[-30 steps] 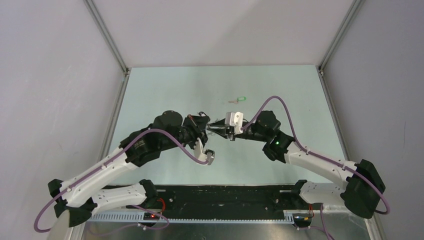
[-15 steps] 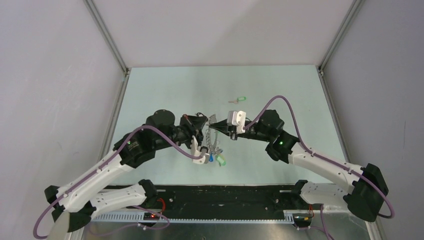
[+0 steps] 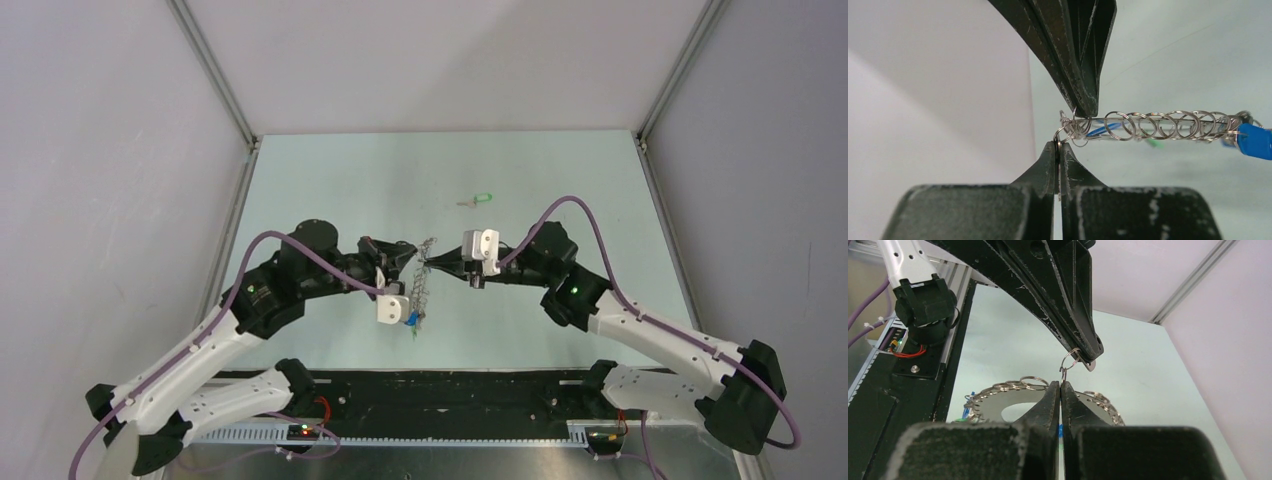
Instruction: Remove the keys from the keyring
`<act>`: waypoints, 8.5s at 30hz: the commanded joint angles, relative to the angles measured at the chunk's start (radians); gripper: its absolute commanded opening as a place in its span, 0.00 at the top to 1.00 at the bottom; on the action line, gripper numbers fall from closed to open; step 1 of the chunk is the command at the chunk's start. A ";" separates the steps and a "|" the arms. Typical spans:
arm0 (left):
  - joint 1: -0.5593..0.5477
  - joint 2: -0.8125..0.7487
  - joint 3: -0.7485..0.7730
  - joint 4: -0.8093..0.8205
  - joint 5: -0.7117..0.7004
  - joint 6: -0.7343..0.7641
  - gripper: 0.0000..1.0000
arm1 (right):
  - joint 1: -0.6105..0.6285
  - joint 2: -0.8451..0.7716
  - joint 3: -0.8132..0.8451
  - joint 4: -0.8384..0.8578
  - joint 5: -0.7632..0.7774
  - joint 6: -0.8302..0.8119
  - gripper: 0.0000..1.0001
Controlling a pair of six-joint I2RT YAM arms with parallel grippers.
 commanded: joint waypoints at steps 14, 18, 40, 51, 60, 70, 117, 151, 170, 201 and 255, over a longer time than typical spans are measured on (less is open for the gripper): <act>0.037 -0.020 -0.044 0.133 0.019 -0.106 1.00 | -0.008 -0.094 0.023 -0.003 -0.033 0.035 1.00; 0.037 -0.031 -0.062 0.134 0.019 -0.117 1.00 | -0.028 -0.116 -0.036 0.145 -0.009 0.118 1.00; 0.037 -0.035 -0.048 0.136 -0.013 -0.142 1.00 | 0.027 -0.039 -0.039 0.154 0.131 0.092 0.50; 0.037 -0.018 -0.044 0.138 -0.017 -0.154 1.00 | 0.077 0.066 0.009 0.209 0.214 0.130 0.52; 0.036 -0.016 -0.044 0.139 -0.032 -0.161 1.00 | 0.080 0.103 0.041 0.228 0.231 0.150 0.91; 0.037 -0.014 -0.047 0.142 -0.088 -0.174 1.00 | 0.072 0.035 0.019 0.072 0.268 0.109 1.00; 0.037 -0.009 -0.062 0.156 -0.110 -0.200 1.00 | -0.016 0.019 -0.243 0.453 0.624 1.415 0.52; 0.037 -0.080 -0.141 0.168 0.067 -0.105 1.00 | 0.035 0.089 0.027 0.107 0.314 -0.094 0.62; 0.036 -0.084 -0.153 0.168 0.097 -0.080 1.00 | 0.045 0.024 0.052 -0.063 0.142 -0.094 0.67; 0.037 -0.156 -0.205 0.214 0.128 0.013 1.00 | 0.066 0.104 0.091 -0.032 0.043 -0.027 0.87; 0.037 -0.189 -0.238 0.265 0.155 -0.001 1.00 | 0.054 -0.125 -0.059 0.035 0.248 0.042 0.53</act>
